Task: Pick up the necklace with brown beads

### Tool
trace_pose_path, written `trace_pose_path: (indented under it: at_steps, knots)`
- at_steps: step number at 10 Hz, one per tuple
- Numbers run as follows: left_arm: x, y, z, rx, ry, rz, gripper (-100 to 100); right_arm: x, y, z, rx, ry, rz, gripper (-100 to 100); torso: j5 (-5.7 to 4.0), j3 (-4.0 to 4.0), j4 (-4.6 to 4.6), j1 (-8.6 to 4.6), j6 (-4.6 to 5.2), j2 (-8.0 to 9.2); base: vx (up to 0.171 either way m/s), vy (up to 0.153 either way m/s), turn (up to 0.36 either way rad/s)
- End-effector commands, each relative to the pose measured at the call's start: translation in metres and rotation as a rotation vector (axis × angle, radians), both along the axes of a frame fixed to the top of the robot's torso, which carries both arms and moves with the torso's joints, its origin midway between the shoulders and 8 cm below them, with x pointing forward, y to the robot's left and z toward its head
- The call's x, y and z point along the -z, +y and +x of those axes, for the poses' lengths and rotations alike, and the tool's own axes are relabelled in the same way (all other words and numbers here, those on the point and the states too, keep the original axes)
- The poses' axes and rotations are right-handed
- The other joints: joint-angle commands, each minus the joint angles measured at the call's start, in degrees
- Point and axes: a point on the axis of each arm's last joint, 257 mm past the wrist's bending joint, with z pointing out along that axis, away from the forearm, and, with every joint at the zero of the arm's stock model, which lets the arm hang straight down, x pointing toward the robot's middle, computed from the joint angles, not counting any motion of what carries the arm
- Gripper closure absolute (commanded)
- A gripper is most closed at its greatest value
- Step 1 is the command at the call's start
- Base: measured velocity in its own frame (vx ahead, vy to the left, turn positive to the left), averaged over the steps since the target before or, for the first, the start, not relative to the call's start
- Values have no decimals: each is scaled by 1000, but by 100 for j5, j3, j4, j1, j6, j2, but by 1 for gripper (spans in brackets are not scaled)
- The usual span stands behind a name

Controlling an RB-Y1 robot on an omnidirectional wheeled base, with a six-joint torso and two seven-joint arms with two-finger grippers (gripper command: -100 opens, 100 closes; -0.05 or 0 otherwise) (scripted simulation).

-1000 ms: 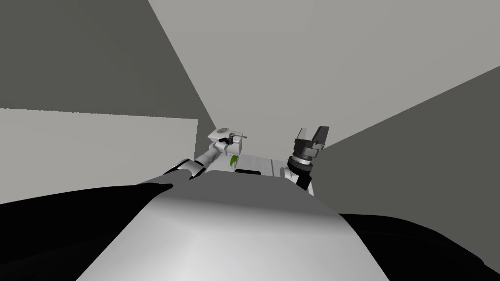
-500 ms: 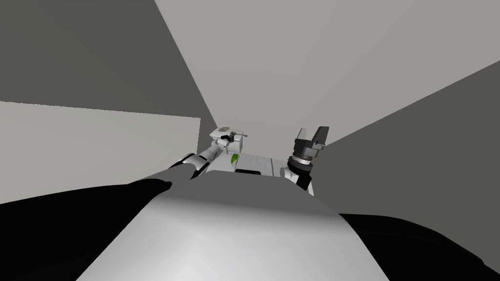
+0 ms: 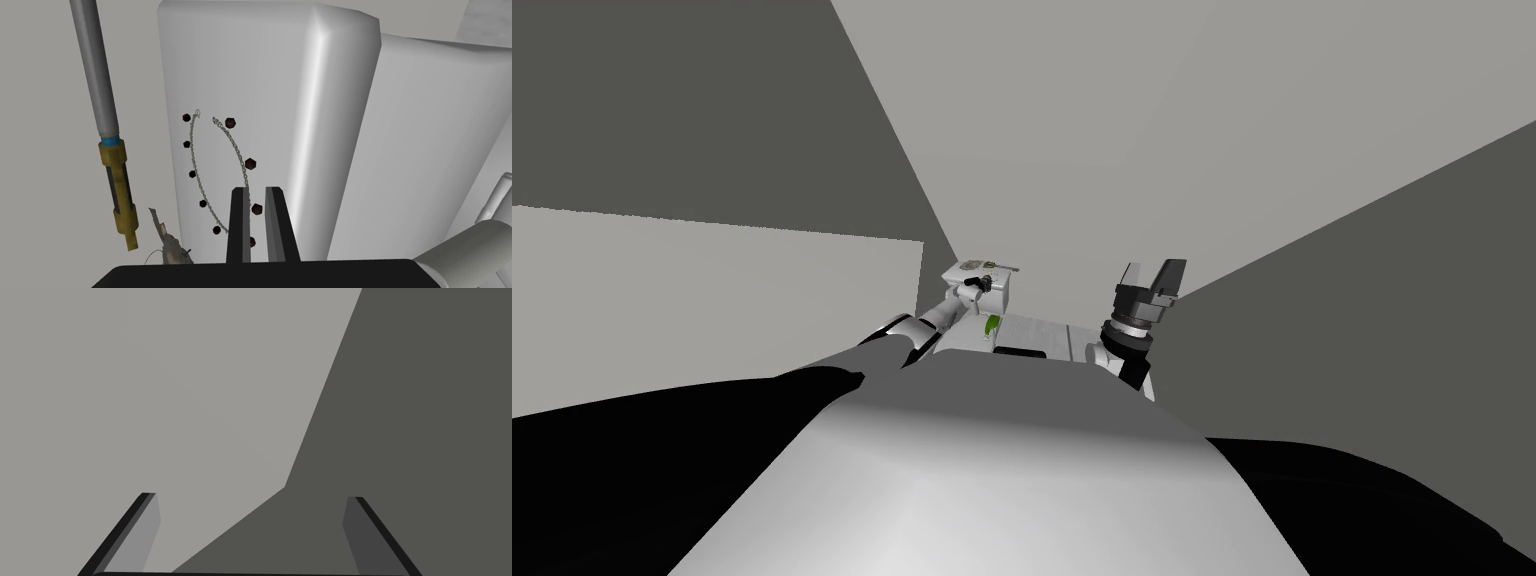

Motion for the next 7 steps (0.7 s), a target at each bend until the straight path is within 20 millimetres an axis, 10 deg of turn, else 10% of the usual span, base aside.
trace_pose_path:
  at_steps: [1, 2, 3, 7]
  knots:
    - [0, 0, 0, 0, 0, 0, 100, 0, 0, 0, 0, 0, 0, 0, 0, 0, 0, 0, 0, 0, 0, 0, 0]
    - [0, 0, 0, 0, 0, 0, 0, 0, 0, 0, 0, 0, 0, 0, 0, 0, 0, 0, 0, 0, 0, 0, 0]
    - [5, 13, -11, -19, 6, 0, 100, 0, 0, 0, 0, 0, 0, 0, 0, 0, 0, 0, 0, 1, 24, -14, 82]
    - [14, 14, -38, -15, 12, -15, 100, 0, 0, 0, 0, 0, 0, 0, 5, -3, -11, 5, -8, 4, 13, -6, 34]
